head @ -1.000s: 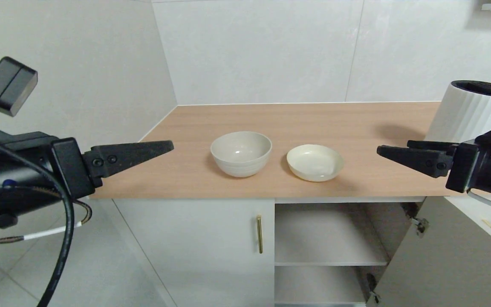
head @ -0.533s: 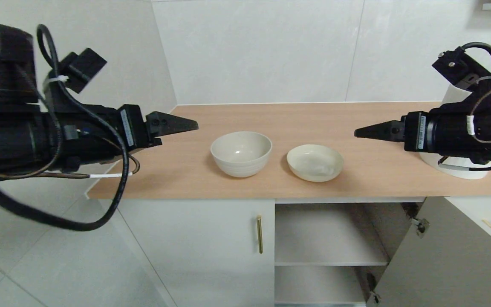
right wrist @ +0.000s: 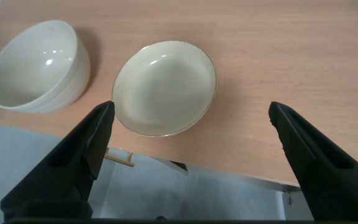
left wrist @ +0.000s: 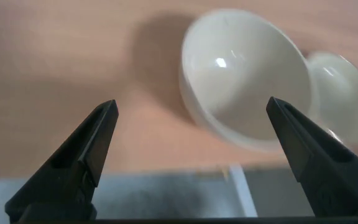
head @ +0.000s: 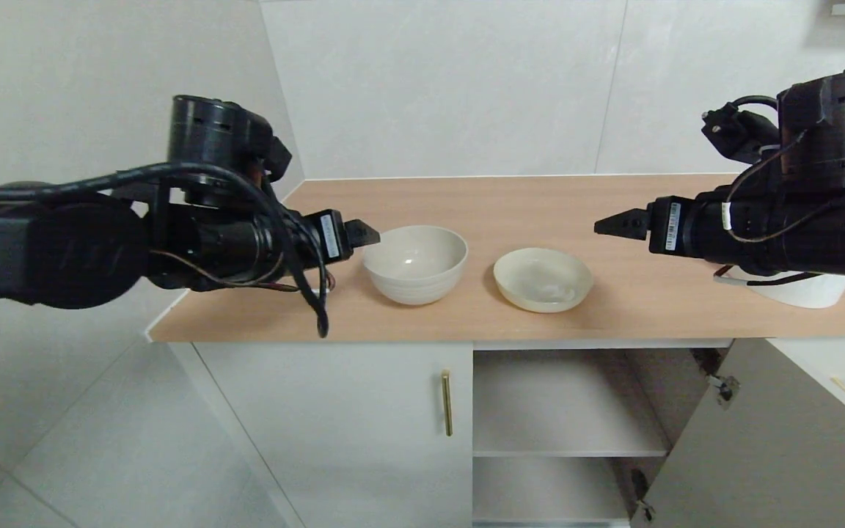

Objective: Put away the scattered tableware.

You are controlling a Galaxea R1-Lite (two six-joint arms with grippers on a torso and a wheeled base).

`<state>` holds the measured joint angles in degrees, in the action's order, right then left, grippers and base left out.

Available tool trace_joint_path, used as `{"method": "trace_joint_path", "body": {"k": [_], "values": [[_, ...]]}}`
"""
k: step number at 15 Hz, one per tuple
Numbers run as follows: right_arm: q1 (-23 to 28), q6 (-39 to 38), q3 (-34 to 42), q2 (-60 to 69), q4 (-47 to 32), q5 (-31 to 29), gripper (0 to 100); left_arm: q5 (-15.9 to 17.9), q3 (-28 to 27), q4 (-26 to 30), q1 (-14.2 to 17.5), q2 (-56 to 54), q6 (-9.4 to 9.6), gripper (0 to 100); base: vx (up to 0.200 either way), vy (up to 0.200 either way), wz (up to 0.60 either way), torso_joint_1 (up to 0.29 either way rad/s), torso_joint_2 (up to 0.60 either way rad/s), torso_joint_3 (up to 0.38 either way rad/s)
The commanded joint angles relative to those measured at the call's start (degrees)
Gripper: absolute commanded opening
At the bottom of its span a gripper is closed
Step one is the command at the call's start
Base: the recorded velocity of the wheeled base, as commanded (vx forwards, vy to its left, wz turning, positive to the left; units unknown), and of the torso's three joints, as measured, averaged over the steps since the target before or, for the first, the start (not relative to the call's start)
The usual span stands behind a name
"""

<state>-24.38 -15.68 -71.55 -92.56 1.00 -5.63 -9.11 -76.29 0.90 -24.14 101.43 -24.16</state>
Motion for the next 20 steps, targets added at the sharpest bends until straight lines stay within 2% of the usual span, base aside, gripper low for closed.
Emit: {"method": "trace_joint_path", "body": {"k": [1,7,8,11,13,15,17,20], "values": [[-0.1,0.2,0.9,-0.1,0.0,0.1,100,-4.3,-0.8,-3.7,-2.5,7.0,0.17,100,0.0,0.0,0.0,0.0,0.0,0.0],[-0.1,0.3,1.7,0.2,0.6,0.1,100,-4.8,-1.8,-5.2,-3.0,10.3,0.08,100,0.0,0.0,0.0,0.0,0.0,0.0],[-0.1,0.3,1.7,0.4,0.6,0.1,100,-4.9,-1.8,-5.3,-3.0,10.6,-0.01,0,0.0,0.0,0.0,0.0,0.0,0.0],[-0.1,0.3,1.7,0.8,0.6,0.1,100,-4.9,-1.8,-5.7,-3.0,10.0,-0.27,0,0.0,0.0,0.0,0.0,0.0,0.0],[-0.1,0.3,1.7,0.8,0.6,0.1,100,-5.3,-1.1,-9.1,-3.0,9.1,-0.36,0,0.0,0.0,0.0,0.0,0.0,0.0],[-0.1,0.3,1.6,0.7,0.6,0.1,100,-6.1,1.0,-10.1,-3.0,3.8,-0.62,0,0.0,0.0,0.0,0.0,0.0,0.0],[-0.1,0.4,1.3,-0.2,0.6,0.0,100,-5.5,4.0,-10.1,-3.0,-3.1,-0.27,0,0.0,0.0,0.0,0.0,0.0,0.0],[-0.1,0.5,0.3,-4.1,0.4,-1.0,100,-3.6,6.3,-10.1,-3.0,-6.6,-0.18,0,0.0,0.0,0.0,0.0,0.0,0.0]]}}
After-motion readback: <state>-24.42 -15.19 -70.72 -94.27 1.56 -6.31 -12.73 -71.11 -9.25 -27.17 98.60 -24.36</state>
